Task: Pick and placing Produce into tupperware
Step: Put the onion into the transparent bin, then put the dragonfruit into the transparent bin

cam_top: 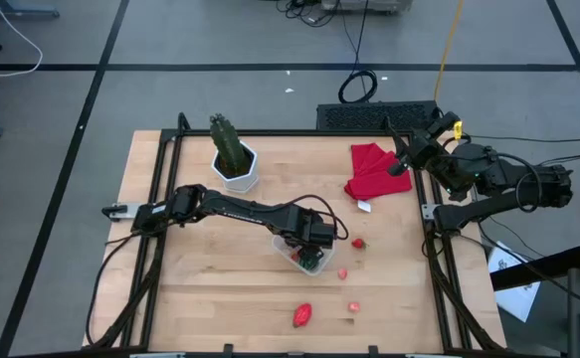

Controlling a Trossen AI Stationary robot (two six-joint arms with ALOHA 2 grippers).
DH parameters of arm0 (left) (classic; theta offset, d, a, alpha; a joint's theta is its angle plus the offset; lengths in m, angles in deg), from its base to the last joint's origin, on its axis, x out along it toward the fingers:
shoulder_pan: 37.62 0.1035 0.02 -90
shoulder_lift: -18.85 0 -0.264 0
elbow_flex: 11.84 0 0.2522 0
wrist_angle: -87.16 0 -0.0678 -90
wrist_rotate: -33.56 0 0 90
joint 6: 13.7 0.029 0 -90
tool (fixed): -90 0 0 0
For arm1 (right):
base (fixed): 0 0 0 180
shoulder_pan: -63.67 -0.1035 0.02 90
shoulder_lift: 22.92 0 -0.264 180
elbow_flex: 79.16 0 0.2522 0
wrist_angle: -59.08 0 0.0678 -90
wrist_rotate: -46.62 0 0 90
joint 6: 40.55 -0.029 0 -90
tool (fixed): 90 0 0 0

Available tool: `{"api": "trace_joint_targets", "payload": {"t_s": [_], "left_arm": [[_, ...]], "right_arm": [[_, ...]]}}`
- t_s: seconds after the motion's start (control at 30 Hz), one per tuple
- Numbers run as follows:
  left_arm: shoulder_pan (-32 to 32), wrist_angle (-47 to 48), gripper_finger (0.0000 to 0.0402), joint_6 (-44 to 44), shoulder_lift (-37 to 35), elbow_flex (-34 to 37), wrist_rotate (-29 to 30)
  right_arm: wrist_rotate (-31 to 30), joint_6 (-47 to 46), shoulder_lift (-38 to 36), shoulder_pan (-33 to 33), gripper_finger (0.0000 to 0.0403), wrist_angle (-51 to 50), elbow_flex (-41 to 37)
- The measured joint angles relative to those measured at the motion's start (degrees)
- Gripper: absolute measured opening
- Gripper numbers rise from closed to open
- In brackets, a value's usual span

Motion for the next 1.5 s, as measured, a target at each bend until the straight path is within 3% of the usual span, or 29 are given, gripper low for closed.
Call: {"api": "trace_joint_targets", "payload": {"t_s": [0.5,0.67,0.9,1.07,1.27,1.5], "left_arm": [[-0.05,-0.12,0.0395,-0.2,0.0,-2.08,-1.57],[-0.07,1.79,0.0395,1.07,0.0,-7.0,-1.6],[-0.93,13.11,0.0395,-0.06,-0.11,-18.11,-1.62],[-4.09,17.77,0.0395,-5.9,-5.56,-16.31,-2.11],[-10.57,21.29,0.0395,-12.39,-8.42,-16.21,2.65],[-16.66,21.4,0.0395,-17.12,-9.23,-16.2,3.84]], "right_arm": [[0.0,-0.04,0.01,0.0,0.0209,-0.02,0.0],[0.0,-0.85,0.01,-0.01,0.0209,-0.02,0.0],[0.0,-0.83,0.01,-0.01,0.0209,-0.01,0.0],[-0.02,-0.18,-0.01,-0.01,0.0209,-0.13,0.0],[-0.02,-0.57,-0.48,-0.02,0.0209,-2.75,0.0],[-0.02,-9.49,-0.88,-0.07,0.0209,-8.74,0.0]]}}
